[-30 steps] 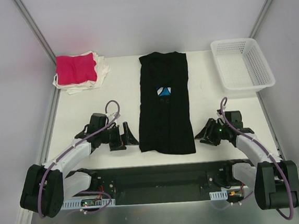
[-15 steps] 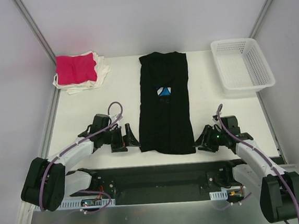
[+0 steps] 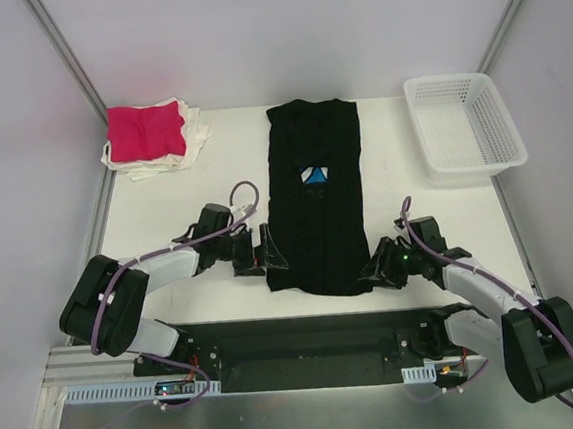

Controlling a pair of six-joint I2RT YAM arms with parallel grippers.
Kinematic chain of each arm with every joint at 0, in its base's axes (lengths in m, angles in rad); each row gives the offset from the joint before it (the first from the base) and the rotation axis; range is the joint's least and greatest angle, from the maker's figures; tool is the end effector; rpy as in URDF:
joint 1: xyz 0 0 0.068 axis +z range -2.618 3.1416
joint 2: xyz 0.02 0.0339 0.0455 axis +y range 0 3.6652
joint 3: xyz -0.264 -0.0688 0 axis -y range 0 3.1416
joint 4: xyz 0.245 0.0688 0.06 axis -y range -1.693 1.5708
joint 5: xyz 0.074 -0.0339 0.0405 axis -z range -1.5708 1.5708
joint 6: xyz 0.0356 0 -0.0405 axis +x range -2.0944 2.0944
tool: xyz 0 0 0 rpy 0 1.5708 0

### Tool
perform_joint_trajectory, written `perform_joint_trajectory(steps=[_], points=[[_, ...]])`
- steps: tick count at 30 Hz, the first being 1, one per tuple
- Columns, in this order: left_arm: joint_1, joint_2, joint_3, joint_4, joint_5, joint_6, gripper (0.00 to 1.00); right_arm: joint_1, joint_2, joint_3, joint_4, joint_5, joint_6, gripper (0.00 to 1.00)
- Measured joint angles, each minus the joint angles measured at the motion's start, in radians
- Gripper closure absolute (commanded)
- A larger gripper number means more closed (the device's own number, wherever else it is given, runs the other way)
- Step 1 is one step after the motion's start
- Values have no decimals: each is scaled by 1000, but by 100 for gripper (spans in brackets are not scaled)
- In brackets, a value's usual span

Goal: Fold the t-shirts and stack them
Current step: Grab the bottom of the folded rectangular tshirt with both arms

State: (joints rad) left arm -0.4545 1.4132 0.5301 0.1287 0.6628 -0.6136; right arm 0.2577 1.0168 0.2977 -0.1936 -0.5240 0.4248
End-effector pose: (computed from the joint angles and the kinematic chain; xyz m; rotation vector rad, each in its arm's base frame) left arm 0.2193 -0.1315 0.1531 0.1698 2.4858 -1.2725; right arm 0.1590 0.0603 0.1388 -0.0198 2.5492 0.9316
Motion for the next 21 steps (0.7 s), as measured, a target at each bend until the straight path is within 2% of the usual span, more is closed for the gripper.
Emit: perform_joint_trajectory(steps=[9,21], points=[[-18,17,-16,69,27,-36,1,42,32,4,55,14,48,53],[-18,-139,-136,30,35,-60,1,63,71,5,120,21,84,54]])
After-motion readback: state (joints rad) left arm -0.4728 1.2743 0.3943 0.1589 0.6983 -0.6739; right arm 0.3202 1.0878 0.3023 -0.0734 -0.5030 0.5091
